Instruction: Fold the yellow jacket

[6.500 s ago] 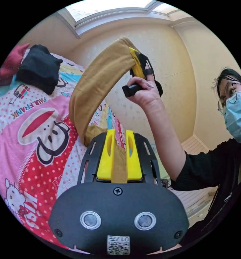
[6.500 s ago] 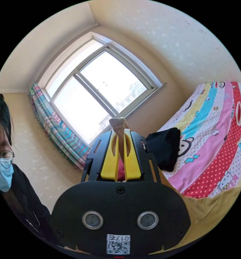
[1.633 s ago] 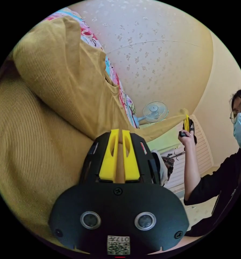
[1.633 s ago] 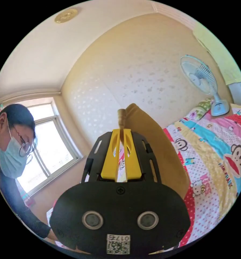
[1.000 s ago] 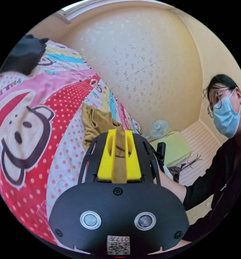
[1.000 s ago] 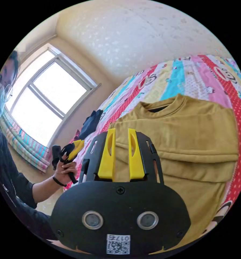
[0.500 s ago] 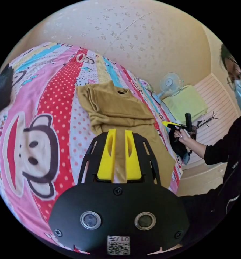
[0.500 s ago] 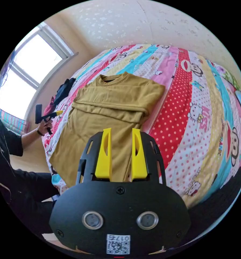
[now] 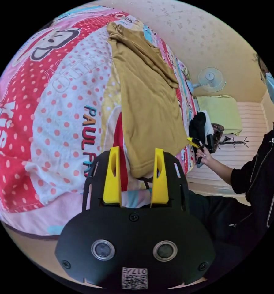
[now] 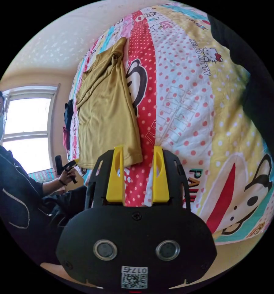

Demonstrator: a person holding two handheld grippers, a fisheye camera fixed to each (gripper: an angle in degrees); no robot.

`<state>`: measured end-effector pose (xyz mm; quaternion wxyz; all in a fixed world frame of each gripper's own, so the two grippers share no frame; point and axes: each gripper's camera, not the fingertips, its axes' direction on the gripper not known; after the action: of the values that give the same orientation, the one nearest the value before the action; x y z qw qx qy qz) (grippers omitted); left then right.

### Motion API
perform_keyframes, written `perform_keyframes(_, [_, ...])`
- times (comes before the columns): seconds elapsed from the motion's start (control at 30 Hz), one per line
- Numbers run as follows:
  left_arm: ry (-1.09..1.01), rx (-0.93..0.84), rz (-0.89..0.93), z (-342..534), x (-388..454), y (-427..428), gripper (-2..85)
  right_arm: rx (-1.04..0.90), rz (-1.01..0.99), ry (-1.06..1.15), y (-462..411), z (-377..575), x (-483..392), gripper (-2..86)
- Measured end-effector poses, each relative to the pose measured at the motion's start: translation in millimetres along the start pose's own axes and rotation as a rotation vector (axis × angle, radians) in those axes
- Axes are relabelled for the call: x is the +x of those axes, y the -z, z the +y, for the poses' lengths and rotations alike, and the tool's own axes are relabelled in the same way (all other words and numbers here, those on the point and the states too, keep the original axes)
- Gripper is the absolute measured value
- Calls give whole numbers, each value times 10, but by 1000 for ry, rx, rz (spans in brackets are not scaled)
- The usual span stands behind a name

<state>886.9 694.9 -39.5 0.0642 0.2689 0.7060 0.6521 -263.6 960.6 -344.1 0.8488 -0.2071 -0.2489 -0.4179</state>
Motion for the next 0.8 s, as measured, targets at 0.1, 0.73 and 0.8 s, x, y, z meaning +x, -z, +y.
perform_keyframes(0.1, [53, -14, 16, -65, -25, 70, 90, -6, -1, 2, -11, 91, 51, 79])
perform_keyframes(0.73, [400, -83, 716, 470, -617, 1657, 36, 174, -578, -238, 1059, 1656, 161, 32])
perform_keyframes(0.8, [319, 41, 878, -27, -678, 1628, 37, 274, -651, -190, 1027, 1277, 164, 32])
